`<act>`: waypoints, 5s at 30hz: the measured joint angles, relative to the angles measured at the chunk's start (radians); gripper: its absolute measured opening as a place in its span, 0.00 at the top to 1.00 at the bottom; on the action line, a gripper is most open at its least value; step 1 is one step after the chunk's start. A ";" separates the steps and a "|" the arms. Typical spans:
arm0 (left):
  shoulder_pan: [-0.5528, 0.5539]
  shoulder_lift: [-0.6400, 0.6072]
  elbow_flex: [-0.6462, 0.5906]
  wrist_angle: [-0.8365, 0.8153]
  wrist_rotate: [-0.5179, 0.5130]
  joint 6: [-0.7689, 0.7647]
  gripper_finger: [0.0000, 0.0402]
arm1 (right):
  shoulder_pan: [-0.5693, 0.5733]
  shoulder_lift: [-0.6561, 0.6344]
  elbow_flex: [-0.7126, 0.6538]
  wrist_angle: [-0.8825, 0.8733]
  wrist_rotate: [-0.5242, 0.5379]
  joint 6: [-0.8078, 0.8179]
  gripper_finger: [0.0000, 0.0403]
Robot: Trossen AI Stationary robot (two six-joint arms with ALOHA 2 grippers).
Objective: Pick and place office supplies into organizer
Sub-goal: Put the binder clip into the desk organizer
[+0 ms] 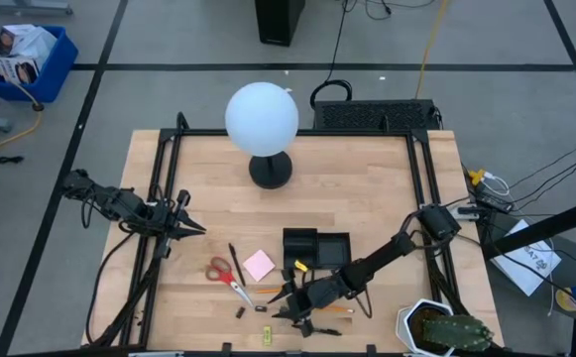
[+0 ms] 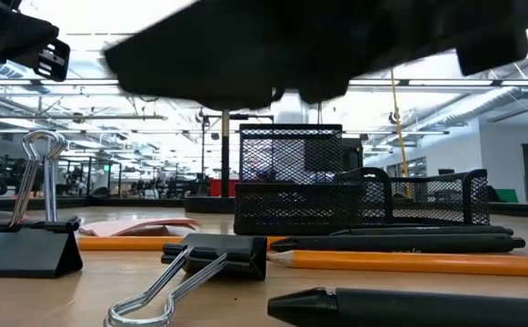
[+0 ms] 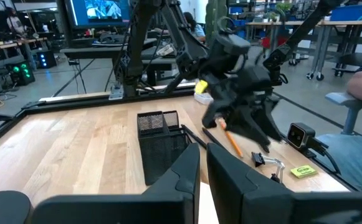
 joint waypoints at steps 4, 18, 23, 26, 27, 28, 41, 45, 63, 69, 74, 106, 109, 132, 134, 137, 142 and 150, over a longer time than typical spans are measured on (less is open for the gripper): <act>0.000 0.000 0.000 0.006 0.000 0.000 0.91 | -0.013 0.056 0.072 -0.076 0.001 0.024 0.58; 0.000 0.000 0.000 0.001 0.000 0.000 0.91 | -0.037 0.065 0.082 -0.035 0.020 0.089 0.59; 0.000 0.000 0.000 0.001 0.000 0.000 0.91 | -0.036 0.064 0.082 -0.032 -0.003 0.122 0.59; 0.000 0.000 0.000 0.001 0.000 0.000 0.91 | -0.036 0.065 0.082 -0.021 -0.003 0.125 0.59; 0.000 0.000 0.000 0.001 0.000 0.000 0.91 | -0.036 0.065 0.082 -0.015 -0.003 0.129 0.59; 0.000 0.000 0.000 0.001 0.000 0.000 0.91 | -0.036 0.064 0.082 -0.013 -0.003 0.135 0.59; 0.000 0.000 0.000 0.004 0.001 0.000 0.91 | -0.038 0.125 0.145 -0.050 -0.003 0.140 0.60; 0.000 0.000 0.000 0.001 0.001 0.000 0.91 | -0.039 0.126 0.145 -0.065 -0.003 0.151 0.63; 0.000 0.000 0.000 0.001 0.001 0.000 0.91 | -0.045 0.126 0.145 -0.079 -0.006 0.126 0.98; 0.000 0.000 0.000 0.001 0.001 0.000 0.91 | -0.045 0.126 0.145 -0.079 -0.004 0.120 0.99; 0.000 0.000 0.000 0.001 0.001 0.000 0.91 | -0.045 0.104 0.144 -0.094 -0.003 0.099 0.99; 0.000 0.000 0.000 0.002 0.000 0.000 0.91 | -0.009 -0.303 -0.110 -0.275 0.239 0.038 1.00; 0.000 0.000 0.000 0.001 0.000 0.000 0.91 | -0.020 -0.384 -0.245 -0.138 0.234 0.057 1.00; 0.000 0.000 0.000 0.001 0.000 0.000 0.91 | -0.111 -0.401 -0.503 0.010 0.234 0.192 0.99; 0.000 0.000 0.000 0.001 0.000 0.000 0.91 | -0.118 -0.391 -0.503 0.004 0.234 0.204 0.98; 0.000 0.000 0.000 0.001 0.000 0.000 0.91 | -0.125 -0.384 -0.503 -0.003 0.231 0.212 0.97; 0.000 0.000 0.000 0.001 0.000 0.000 0.91 | -0.125 -0.384 -0.503 -0.003 0.230 0.212 0.97; 0.000 0.000 0.000 0.001 0.000 0.000 0.91 | -0.125 -0.384 -0.503 -0.003 0.203 0.219 0.94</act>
